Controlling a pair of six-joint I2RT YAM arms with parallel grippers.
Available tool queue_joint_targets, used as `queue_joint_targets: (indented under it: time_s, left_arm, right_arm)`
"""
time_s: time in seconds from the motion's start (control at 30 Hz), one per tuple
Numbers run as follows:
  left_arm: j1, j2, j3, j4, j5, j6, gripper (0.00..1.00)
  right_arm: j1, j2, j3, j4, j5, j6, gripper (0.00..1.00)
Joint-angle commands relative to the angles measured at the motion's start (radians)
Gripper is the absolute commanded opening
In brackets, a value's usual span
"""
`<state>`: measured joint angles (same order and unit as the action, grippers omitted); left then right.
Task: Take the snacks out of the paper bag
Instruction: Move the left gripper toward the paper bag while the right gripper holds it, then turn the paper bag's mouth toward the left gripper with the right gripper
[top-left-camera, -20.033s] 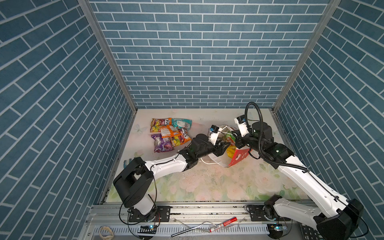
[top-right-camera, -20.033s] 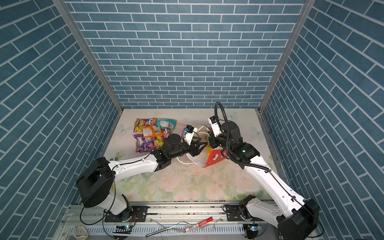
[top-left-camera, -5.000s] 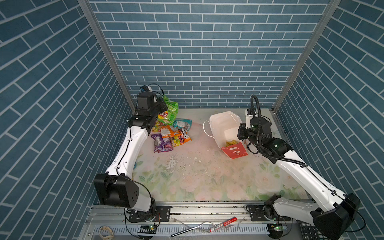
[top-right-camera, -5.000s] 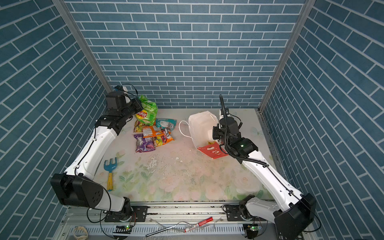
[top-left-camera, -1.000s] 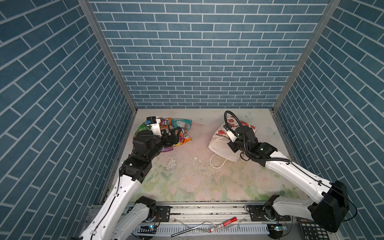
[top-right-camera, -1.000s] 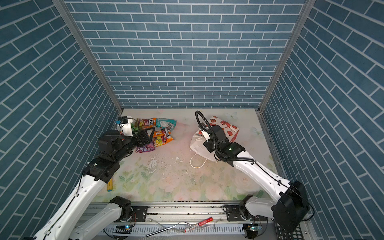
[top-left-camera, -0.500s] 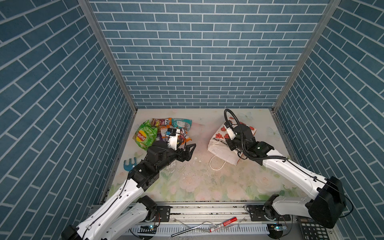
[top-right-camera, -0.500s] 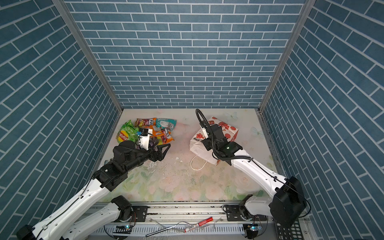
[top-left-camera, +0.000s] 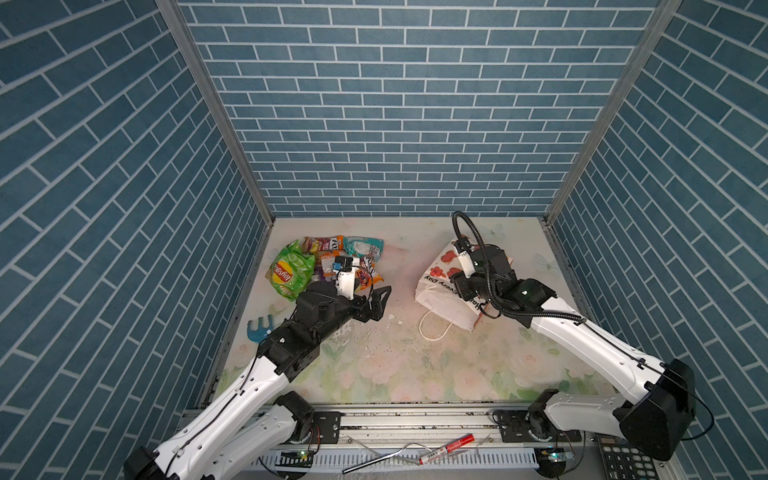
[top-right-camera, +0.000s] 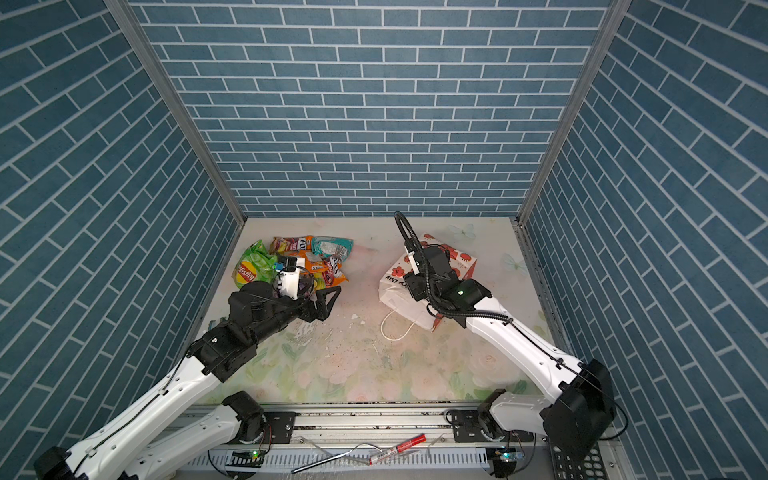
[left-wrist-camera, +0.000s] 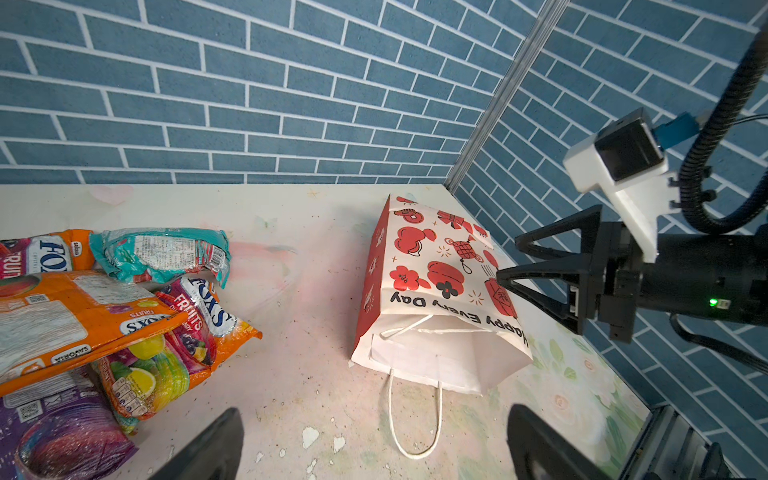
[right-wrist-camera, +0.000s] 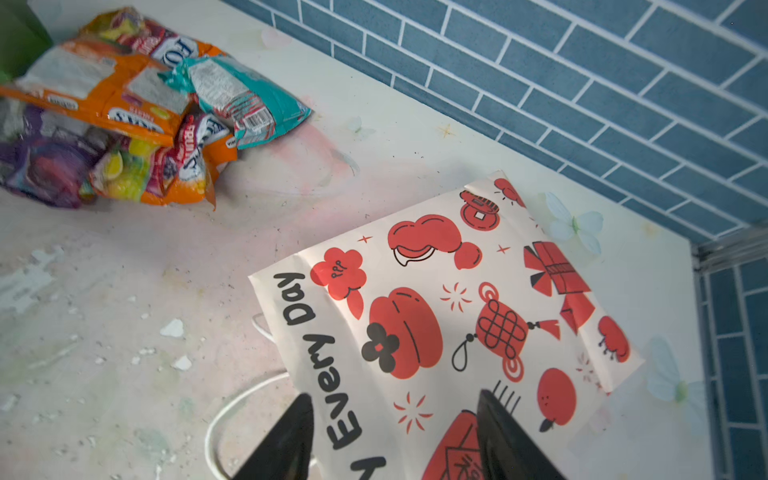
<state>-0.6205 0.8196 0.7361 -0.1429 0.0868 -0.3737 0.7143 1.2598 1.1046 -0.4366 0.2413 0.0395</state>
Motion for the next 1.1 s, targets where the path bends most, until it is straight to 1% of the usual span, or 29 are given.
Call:
queue_joint_targets:
  time_s: [0.0, 0.07, 0.13, 0.23, 0.4, 0.7, 0.77, 1.07]
  left_arm:
    - [-0.005, 0.017, 0.012, 0.028, -0.006, 0.019, 0.99]
    - [-0.006, 0.030, 0.014, 0.030, -0.006, 0.019, 0.99]
    - [-0.005, 0.037, 0.014, 0.031, -0.005, 0.022, 1.00]
    - [-0.006, 0.038, 0.012, 0.029, -0.019, 0.017, 1.00]
    - [-0.007, 0.030, 0.009, 0.021, -0.038, 0.023, 1.00]
    - [-0.005, 0.030, 0.016, -0.013, -0.079, 0.032, 1.00]
    - [-0.005, 0.027, 0.017, -0.024, -0.096, 0.033, 1.00]
    - [-0.006, 0.026, 0.019, -0.059, -0.155, 0.029, 1.00]
  right_arm:
    - [0.003, 0.018, 0.037, -0.101, -0.079, 0.006, 0.75]
    - [0.008, 0.043, 0.054, -0.133, -0.113, -0.001, 0.77]
    - [0.014, 0.076, 0.073, -0.172, -0.117, -0.009, 0.78]
    - [0.027, 0.128, 0.092, -0.212, -0.104, -0.024, 0.77]
    - [0.043, 0.186, 0.095, -0.199, -0.065, -0.027, 0.75]
    - [0.110, 0.348, 0.160, -0.263, 0.124, -0.073, 0.71]
    - [0.124, 0.369, 0.163, -0.265, 0.187, -0.082, 0.69]
    - [0.152, 0.428, 0.175, -0.325, 0.342, -0.126, 0.68]
